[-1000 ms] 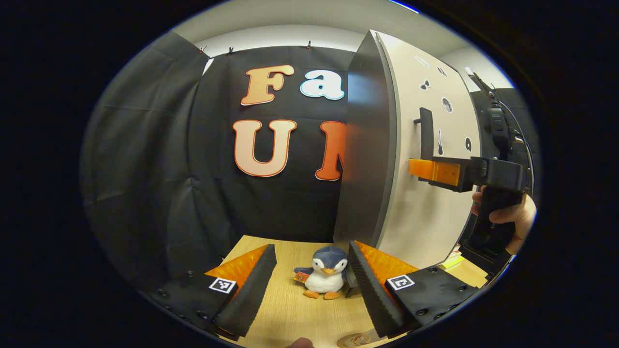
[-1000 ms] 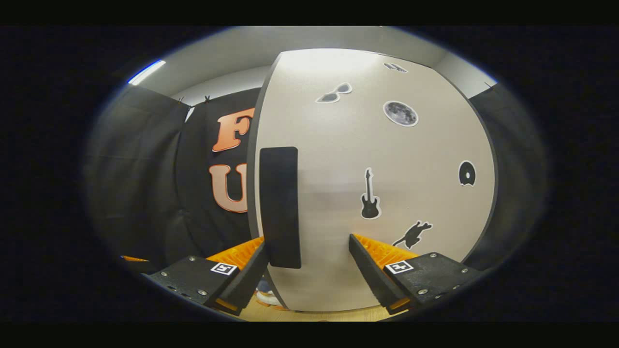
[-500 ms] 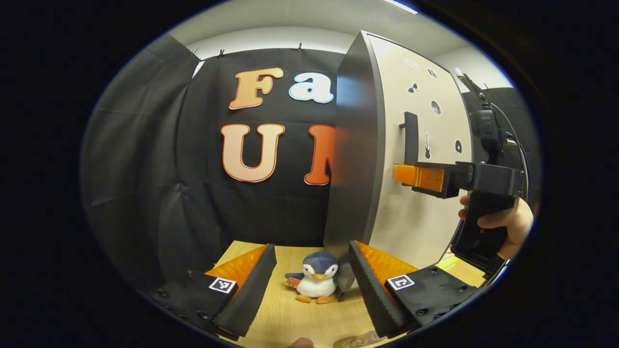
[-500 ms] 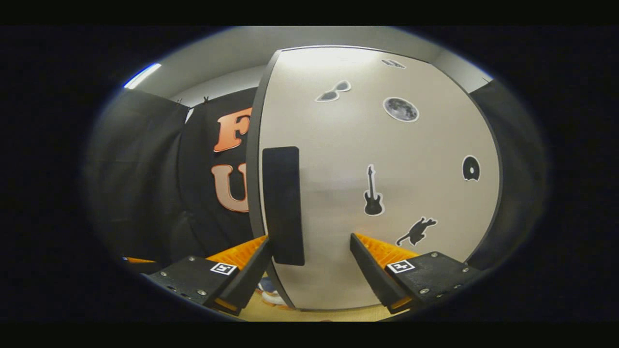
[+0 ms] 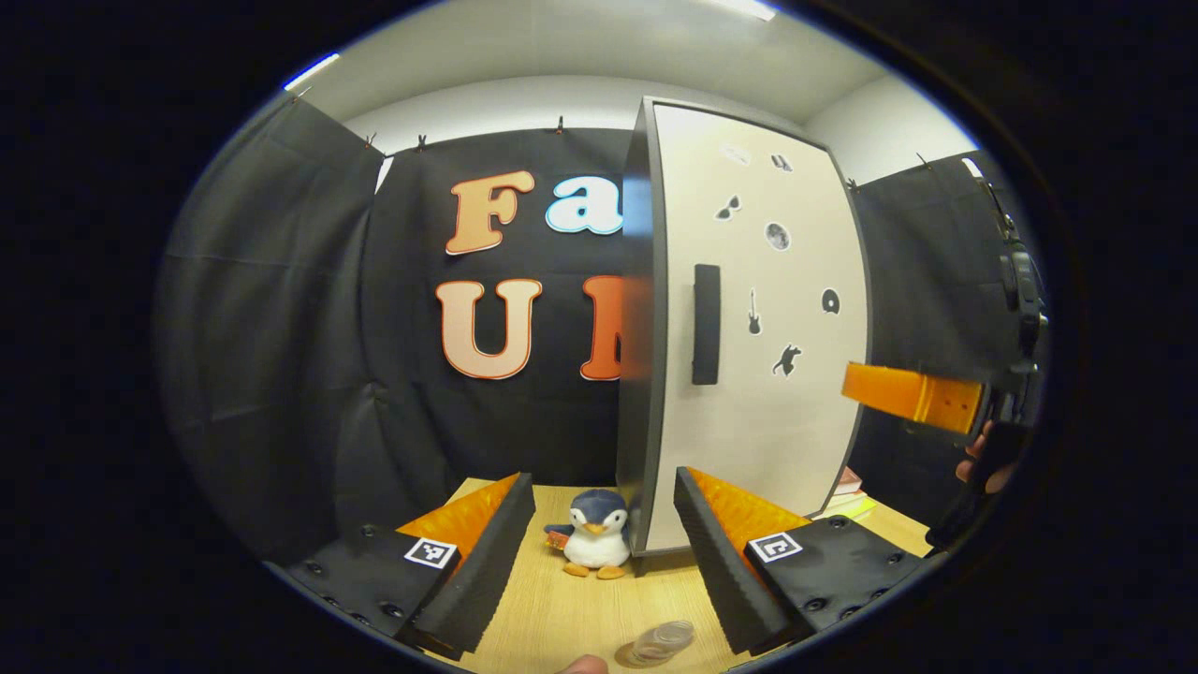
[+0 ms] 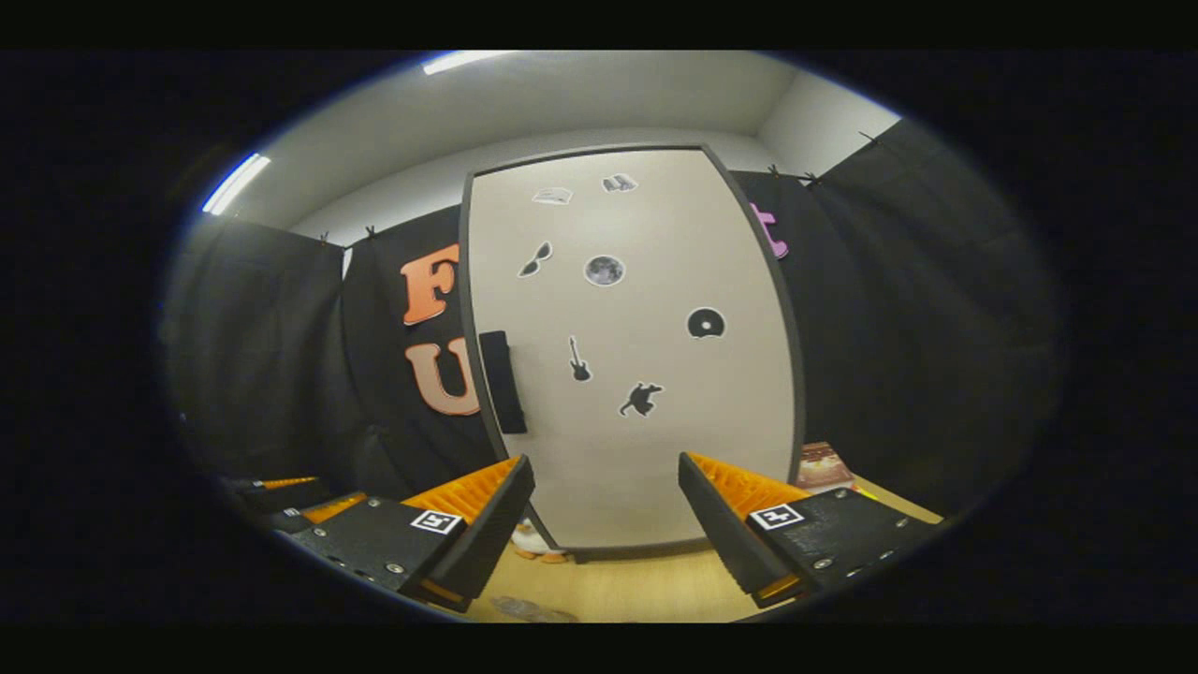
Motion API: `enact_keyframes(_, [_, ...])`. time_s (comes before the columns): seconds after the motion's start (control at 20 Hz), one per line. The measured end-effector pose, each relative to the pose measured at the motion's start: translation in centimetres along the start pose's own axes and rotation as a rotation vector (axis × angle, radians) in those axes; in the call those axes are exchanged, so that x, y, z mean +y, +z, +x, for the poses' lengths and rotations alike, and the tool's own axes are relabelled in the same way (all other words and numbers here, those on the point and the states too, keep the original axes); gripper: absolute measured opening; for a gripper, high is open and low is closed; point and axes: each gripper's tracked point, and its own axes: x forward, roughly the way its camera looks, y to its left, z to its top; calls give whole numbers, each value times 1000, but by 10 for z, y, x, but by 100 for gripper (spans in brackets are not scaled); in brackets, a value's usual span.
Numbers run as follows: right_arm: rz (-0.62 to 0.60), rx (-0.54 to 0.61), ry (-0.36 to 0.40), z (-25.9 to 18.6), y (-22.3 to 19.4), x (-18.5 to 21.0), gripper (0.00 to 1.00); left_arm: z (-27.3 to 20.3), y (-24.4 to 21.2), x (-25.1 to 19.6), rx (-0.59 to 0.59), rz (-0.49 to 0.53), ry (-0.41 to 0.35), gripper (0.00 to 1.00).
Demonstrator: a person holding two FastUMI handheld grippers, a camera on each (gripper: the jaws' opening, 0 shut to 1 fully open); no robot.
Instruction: Open the cabinet door with the right hand, grasp the bottle in the cabinet with the left hand and place it on the coaster, then close the cabinet door with the right hand.
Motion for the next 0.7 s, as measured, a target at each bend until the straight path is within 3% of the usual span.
enact_keyframes(0.05, [-14, 3, -4, -17, -1, -9, 96, -9, 4, -8, -2, -3, 0, 100])
enact_keyframes(0.3, [-89, 12, -17, -76, 1, -36, 95, -52, 23, -36, -24, -1, 12, 98])
enact_keyframes(0.7, [-117, -3, -11, -103, 14, -43, 96, -89, 30, -45, -44, 26, 62, 97])
